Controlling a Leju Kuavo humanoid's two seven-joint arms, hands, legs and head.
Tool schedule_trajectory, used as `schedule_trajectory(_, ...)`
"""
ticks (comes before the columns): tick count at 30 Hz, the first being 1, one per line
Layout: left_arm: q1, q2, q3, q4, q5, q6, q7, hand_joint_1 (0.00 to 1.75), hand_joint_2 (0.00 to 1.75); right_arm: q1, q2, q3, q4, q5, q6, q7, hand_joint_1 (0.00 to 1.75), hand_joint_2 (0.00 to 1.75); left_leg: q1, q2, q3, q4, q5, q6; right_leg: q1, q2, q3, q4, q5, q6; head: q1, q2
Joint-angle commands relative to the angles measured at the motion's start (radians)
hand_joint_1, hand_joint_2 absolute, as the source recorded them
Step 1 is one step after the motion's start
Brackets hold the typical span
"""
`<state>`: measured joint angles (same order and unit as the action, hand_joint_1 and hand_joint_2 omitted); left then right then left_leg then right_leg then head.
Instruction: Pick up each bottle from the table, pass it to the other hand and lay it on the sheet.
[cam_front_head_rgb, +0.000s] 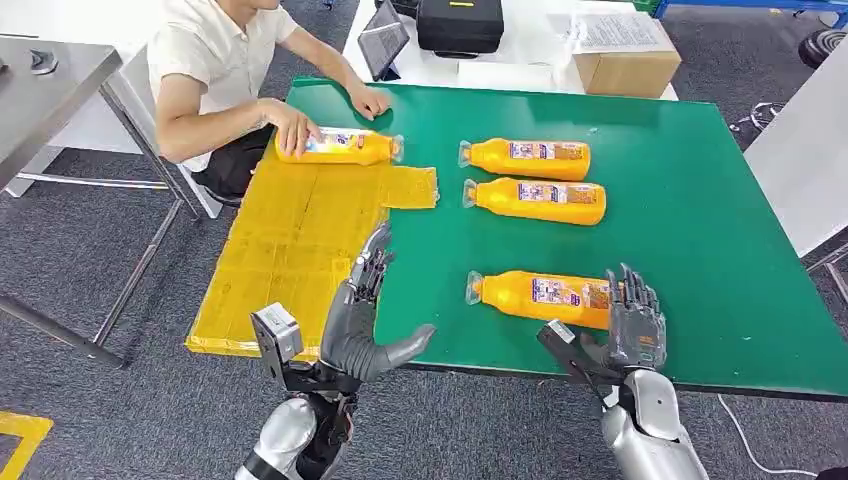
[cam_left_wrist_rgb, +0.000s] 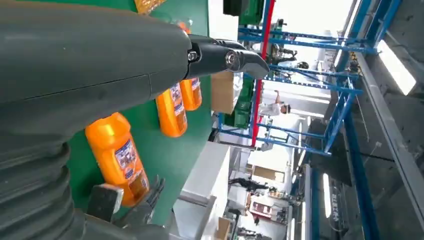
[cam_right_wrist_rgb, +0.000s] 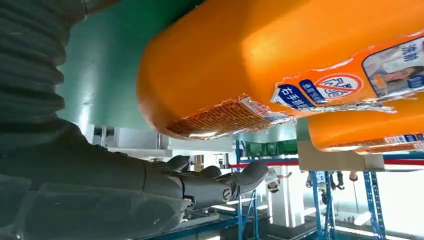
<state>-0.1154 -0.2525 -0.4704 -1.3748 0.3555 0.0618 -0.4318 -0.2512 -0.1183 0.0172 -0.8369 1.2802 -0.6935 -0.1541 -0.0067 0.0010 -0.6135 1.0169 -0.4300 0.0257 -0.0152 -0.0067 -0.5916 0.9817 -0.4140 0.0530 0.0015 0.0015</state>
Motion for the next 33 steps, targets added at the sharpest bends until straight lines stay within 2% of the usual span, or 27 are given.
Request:
schedule_trajectory(1, -0.054, 0.013, -0.027, 0.083, 0.020, 0.012, 0.006, 0.00, 1.75, -0.116, -0.011, 0.053, 0.235, -0.031, 0.001, -0.025, 0.00, 1.75, 0.001, 0.000, 0.003, -0.001, -0.001, -0.001, 0.001, 0.001, 0.003, -0.001, 0.000, -0.001, 0.000, 0.000)
schedule_trajectory(6, -0.081, 0.010, -0.037, 0.127, 0.044, 0.021, 0.015, 0.00, 1.75, -0.187, 0.015, 0.077, 0.332, -0.064, 0.017, -0.054, 0.00, 1.75, 0.001, 0.002, 0.004, -0.001, -0.001, -0.002, 0.001, 0.003, 0.003, -0.001, 0.000, -0.002, 0.000, 0.000)
schedule_trajectory(8, -0.093, 0.013, -0.038, 0.158, 0.148, -0.048, 0.084, 0.00, 1.75, -0.212, 0.020, 0.103, 0.378, -0.060, 0.018, -0.055, 0.00, 1.75, 0.001, 0.002, 0.005, -0.002, 0.000, -0.002, 0.001, 0.003, 0.005, -0.002, 0.001, -0.002, 0.000, 0.000)
schedule_trajectory(19, -0.118, 0.018, -0.062, 0.213, 0.175, -0.072, 0.102, 0.00, 1.75, -0.211, 0.022, 0.151, 0.439, -0.019, 0.045, -0.024, 0.00, 1.75, 0.001, 0.000, 0.006, -0.002, 0.001, -0.001, 0.001, 0.000, 0.006, -0.002, 0.000, -0.001, 0.000, 0.000)
schedule_trajectory(26, -0.138, 0.011, -0.076, 0.236, 0.181, -0.069, 0.107, 0.00, 1.75, -0.226, 0.027, 0.158, 0.484, -0.034, 0.138, -0.034, 0.00, 1.75, 0.001, 0.000, 0.009, -0.001, 0.001, 0.000, 0.001, 0.000, 0.008, -0.002, 0.001, 0.000, 0.000, 0.000)
schedule_trajectory(27, -0.142, 0.011, -0.079, 0.239, 0.180, -0.069, 0.108, 0.00, 1.75, -0.228, 0.026, 0.162, 0.489, -0.035, 0.155, -0.035, 0.44, 1.75, 0.002, -0.001, 0.010, -0.002, 0.001, -0.001, 0.002, -0.001, 0.009, -0.003, 0.001, -0.001, 0.000, 0.000)
schedule_trajectory(28, -0.144, 0.011, -0.081, 0.242, 0.180, -0.068, 0.108, 0.00, 1.75, -0.228, 0.023, 0.164, 0.489, -0.037, 0.168, -0.040, 1.52, 1.75, 0.001, -0.001, 0.010, -0.001, 0.001, 0.000, 0.001, 0.000, 0.009, -0.002, 0.001, 0.000, 0.000, 0.000)
schedule_trajectory(29, -0.144, 0.011, -0.081, 0.242, 0.180, -0.068, 0.108, 0.00, 1.75, -0.228, 0.023, 0.164, 0.489, -0.037, 0.168, -0.040, 1.71, 1.75, 0.002, -0.001, 0.011, -0.002, 0.001, -0.001, 0.002, -0.001, 0.011, -0.003, 0.001, -0.001, 0.000, 0.000)
schedule_trajectory(33, -0.144, 0.012, -0.081, 0.242, 0.180, -0.059, 0.109, 0.00, 1.75, -0.214, 0.000, 0.159, 0.493, -0.052, 0.211, -0.032, 1.75, 1.75, 0.001, 0.001, 0.016, -0.001, 0.001, 0.000, 0.001, 0.001, 0.013, -0.003, 0.003, -0.002, 0.000, 0.000)
